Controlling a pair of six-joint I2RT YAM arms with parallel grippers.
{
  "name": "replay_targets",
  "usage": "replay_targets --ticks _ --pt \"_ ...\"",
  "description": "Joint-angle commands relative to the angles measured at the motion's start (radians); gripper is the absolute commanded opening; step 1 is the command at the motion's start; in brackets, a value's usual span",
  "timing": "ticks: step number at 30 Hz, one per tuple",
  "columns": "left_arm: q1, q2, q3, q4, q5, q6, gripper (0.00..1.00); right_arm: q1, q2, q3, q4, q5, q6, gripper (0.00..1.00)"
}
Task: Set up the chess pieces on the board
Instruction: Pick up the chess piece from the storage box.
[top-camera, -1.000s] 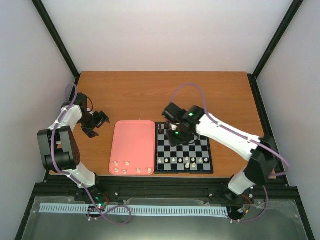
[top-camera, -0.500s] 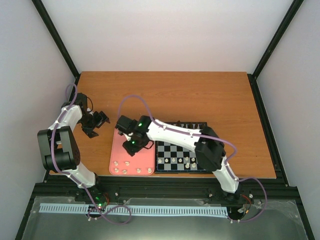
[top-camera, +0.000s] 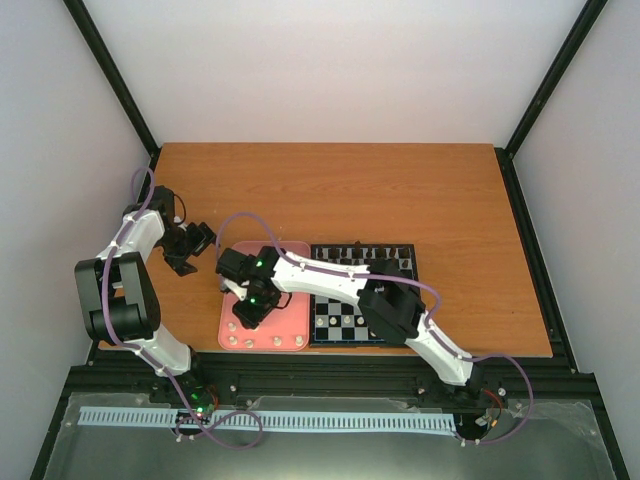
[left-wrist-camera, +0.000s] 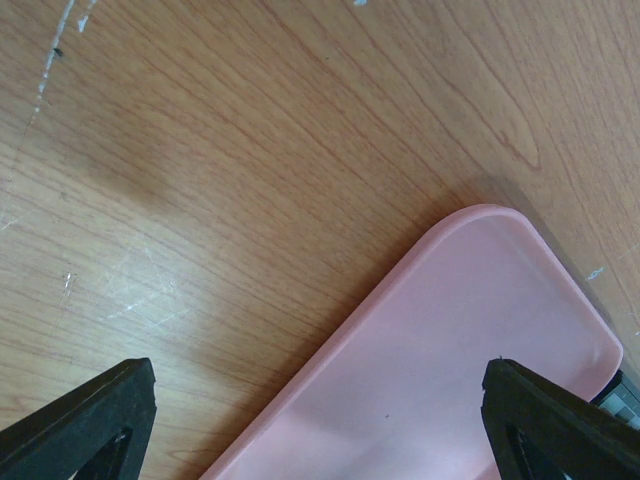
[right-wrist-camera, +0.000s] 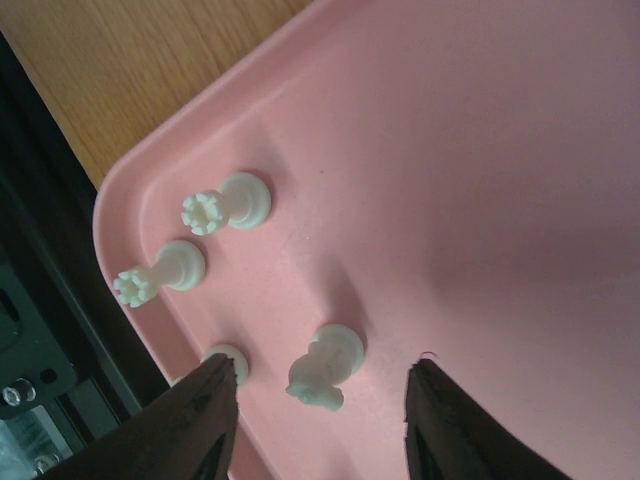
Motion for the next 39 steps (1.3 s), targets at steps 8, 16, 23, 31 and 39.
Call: replay_targets --ticks 8,16,23,31,39 --pt "0.006 0.008 0.014 -0.002 -0.005 0.002 1.0 0.011 0.049 0.024 -0.016 -0.04 -0.036 0.35" --pt "0.006 0.012 0.022 -0.006 -0.007 0.004 1.0 0.011 0.068 0.048 -0.043 -0.022 -0.043 0.17" --pt "0.006 0.014 0.024 -0.005 -0.004 0.004 1.0 0.01 0.029 0.049 -0.064 0.098 -0.025 0.03" --pt "0.007 0.018 0.043 -0.013 0.004 0.002 1.0 -0.071 -0.302 -0.154 -0.077 0.351 0.141 0.03" --pt "0.006 0.01 0.041 -0.014 0.009 0.002 1.0 -0.295 -0.835 -0.717 -0.139 0.347 0.339 0.03"
